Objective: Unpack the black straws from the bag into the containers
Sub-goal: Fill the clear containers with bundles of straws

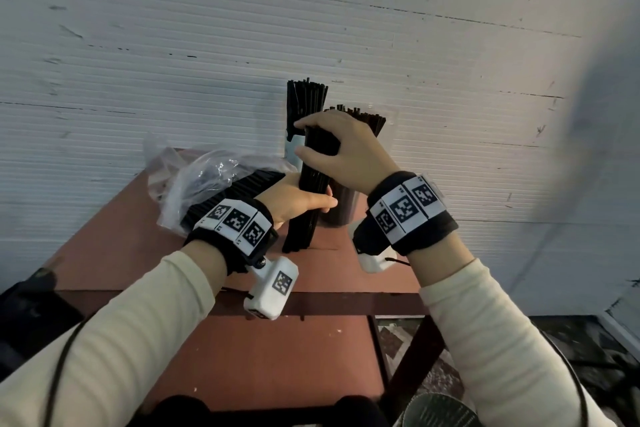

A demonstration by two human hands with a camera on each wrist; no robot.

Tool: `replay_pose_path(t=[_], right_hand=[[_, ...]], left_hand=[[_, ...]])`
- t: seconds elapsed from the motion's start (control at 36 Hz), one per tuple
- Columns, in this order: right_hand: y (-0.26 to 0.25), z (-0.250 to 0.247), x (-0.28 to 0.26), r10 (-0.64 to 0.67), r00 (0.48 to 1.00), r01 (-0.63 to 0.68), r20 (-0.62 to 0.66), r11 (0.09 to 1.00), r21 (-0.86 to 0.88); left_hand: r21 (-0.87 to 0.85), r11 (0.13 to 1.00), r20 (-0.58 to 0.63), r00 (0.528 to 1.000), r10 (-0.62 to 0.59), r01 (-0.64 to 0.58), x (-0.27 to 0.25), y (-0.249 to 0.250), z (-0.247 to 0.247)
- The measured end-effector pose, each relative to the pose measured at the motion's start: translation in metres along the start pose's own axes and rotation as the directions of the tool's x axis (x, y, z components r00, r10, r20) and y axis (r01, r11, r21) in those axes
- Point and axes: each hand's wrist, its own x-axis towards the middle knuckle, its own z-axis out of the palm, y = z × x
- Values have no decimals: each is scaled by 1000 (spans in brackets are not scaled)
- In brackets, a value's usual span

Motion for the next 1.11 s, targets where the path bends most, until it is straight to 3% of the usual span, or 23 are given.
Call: replay_pose_path(t=[0.08,0.28,0.39,0.53,0.64,0.72,0.81,0.92,0.97,1.06,1.11], right_hand=[[-1,1,0,-27,998,29,-48,999,35],[-5,5,-1,-30,1000,30,-9,999,41],[-9,-2,-5,5,1000,-4,-13,998,62],[-11,-25,-13,162,985,-148,-62,972,181],[-16,-36,-18,124,984,-154,124,950,271],[-21,-32,-24,92,953,-174,290,946,273],[-18,-23,-29,96,962,-160,255,956,244],[-18,-27,-29,95,986,-131,138,950,283],[-18,-35,-24,92,993,-112,78,945,307],[-9,-54,-8,146,987,-112,-65,922,370],[-1,-70,4,197,966,-111,-170,903,415]], left_hand=[[-25,999,13,999,-37,37,0,-1,-1],[-32,997,47,996,-75,77,0,-3,-2],[120,990,49,996,-79,72,-3,-2,0],[140,988,89,995,48,-60,-16,18,-5],[124,980,210,969,127,-155,-31,45,-5],[201,965,335,938,95,-170,-38,54,-6],[188,969,374,924,83,-163,-36,47,-6],[82,985,337,934,118,-154,-31,47,0],[92,982,256,957,134,-162,-27,50,3],[111,981,-19,987,160,-157,-17,49,6],[117,973,-193,956,220,-200,-7,47,8]])
